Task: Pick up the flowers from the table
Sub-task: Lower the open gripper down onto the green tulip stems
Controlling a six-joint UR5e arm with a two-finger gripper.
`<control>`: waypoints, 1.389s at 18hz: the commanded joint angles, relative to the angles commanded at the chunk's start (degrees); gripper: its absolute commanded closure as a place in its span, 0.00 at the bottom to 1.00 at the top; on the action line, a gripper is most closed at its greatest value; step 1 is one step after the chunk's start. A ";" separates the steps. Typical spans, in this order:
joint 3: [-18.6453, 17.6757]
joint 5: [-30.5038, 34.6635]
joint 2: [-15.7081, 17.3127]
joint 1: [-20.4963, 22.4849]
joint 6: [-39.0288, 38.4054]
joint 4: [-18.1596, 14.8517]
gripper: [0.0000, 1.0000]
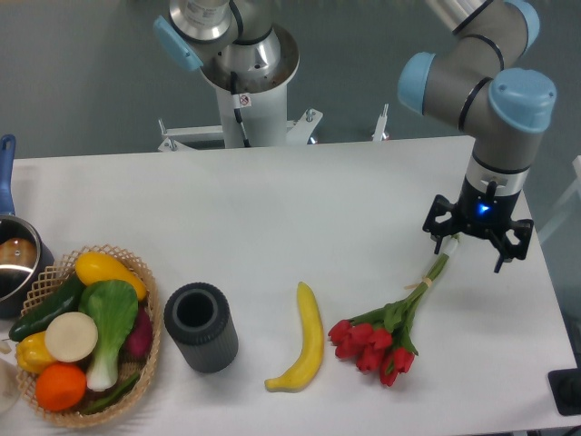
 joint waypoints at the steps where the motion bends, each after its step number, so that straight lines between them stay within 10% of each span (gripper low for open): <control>1: -0.44 0.09 -0.09 -0.17 -0.09 0.52 0.00; 8: -6.84 -1.14 -0.88 -0.97 -0.79 10.54 0.00; 25: -6.77 -1.05 -8.17 -8.52 -1.93 10.99 0.00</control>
